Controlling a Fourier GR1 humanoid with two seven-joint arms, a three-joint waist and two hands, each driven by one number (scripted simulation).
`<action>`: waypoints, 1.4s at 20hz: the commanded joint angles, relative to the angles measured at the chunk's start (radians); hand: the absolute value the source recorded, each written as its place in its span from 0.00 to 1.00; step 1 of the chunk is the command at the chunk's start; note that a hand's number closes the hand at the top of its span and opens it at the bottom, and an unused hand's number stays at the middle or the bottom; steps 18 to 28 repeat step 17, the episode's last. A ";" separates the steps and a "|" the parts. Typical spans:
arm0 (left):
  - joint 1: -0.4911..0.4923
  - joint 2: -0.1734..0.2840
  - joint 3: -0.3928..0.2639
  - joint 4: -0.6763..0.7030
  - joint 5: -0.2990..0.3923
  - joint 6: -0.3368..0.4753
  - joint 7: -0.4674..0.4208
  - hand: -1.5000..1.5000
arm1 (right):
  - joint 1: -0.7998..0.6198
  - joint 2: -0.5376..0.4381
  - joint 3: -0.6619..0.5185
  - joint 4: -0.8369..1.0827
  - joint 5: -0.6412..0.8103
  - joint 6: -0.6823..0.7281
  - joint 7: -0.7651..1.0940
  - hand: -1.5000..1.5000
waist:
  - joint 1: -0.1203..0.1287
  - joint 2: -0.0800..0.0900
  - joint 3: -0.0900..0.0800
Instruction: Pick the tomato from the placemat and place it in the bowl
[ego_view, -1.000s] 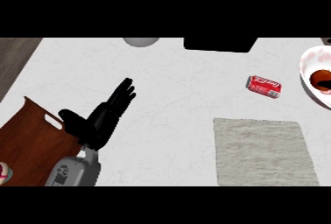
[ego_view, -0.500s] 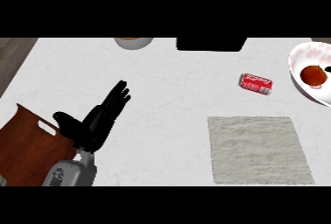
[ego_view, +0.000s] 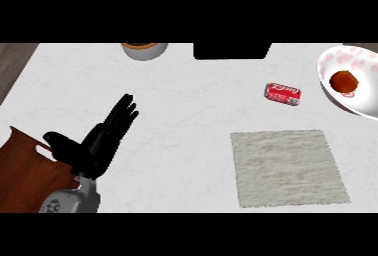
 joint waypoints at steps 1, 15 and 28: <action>0.030 -0.011 -0.005 0.028 -0.025 0.009 -0.040 0.50 | 0.130 -0.066 -0.042 -0.030 -0.069 0.240 -0.161 0.00 | -0.027 -0.006 -0.002; 0.078 0.029 0.065 -0.027 0.008 0.026 -0.011 0.50 | 0.721 0.094 0.014 -0.292 -0.164 0.351 -0.358 1.00 | -0.121 -0.026 0.001; 0.096 -0.009 0.029 -0.031 0.001 0.033 -0.024 0.50 | 0.782 0.120 0.065 -0.344 -0.152 0.359 -0.373 1.00 | -0.125 -0.028 0.002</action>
